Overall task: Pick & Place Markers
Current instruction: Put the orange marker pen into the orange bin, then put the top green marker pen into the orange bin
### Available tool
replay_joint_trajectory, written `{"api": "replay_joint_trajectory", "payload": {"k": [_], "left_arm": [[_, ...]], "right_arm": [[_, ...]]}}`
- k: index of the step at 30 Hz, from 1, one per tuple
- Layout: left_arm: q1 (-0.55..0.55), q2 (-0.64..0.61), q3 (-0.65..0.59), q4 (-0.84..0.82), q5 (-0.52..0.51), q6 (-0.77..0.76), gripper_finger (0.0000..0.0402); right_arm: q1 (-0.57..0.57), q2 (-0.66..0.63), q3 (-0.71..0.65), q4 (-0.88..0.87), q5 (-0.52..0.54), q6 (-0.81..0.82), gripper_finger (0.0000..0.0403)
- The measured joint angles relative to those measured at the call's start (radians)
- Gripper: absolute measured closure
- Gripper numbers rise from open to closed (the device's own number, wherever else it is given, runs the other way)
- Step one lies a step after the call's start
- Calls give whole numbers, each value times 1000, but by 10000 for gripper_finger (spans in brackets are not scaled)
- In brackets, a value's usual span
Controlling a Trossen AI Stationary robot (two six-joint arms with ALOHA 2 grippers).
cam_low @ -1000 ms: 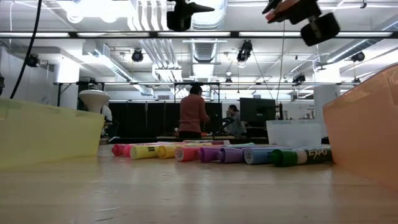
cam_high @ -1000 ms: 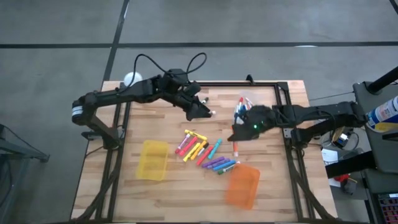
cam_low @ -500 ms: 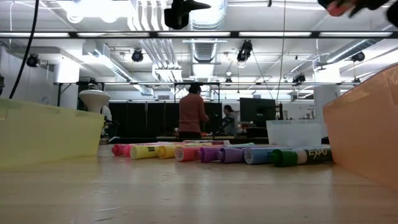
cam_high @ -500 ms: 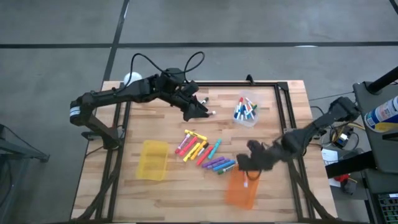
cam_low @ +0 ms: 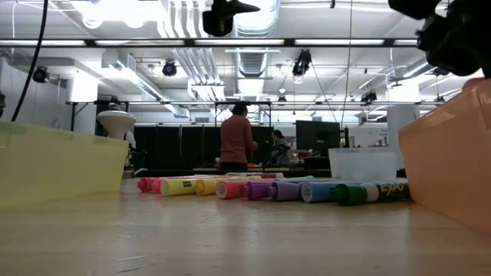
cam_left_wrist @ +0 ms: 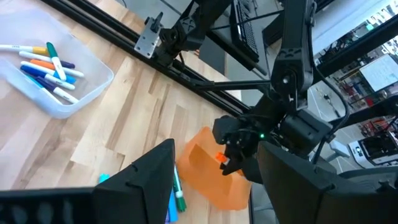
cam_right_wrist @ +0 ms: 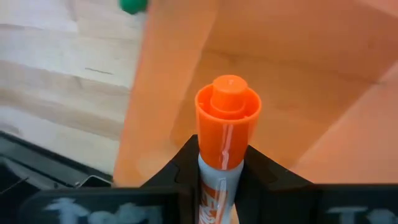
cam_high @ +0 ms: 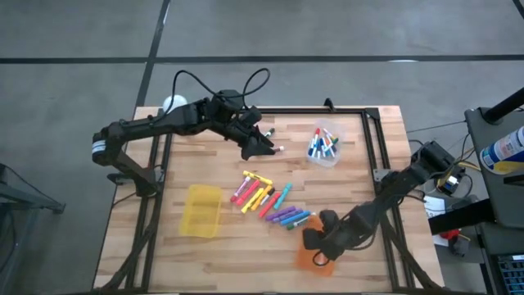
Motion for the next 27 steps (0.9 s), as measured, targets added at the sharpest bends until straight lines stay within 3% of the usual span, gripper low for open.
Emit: {"api": "replay_joint_trajectory", "payload": {"k": [15, 22, 27], "left_arm": [[0, 0, 0, -1, 0, -1, 180], [0, 0, 0, -1, 0, -5, 180], [0, 0, 0, -10, -7, 23, 180]], "right_arm": [[-25, 57, 0, -16, -42, -6, 314], [-24, 58, -2, -12, -90, -17, 248], [-25, 20, 12, -9, -55, -101, 213]]}}
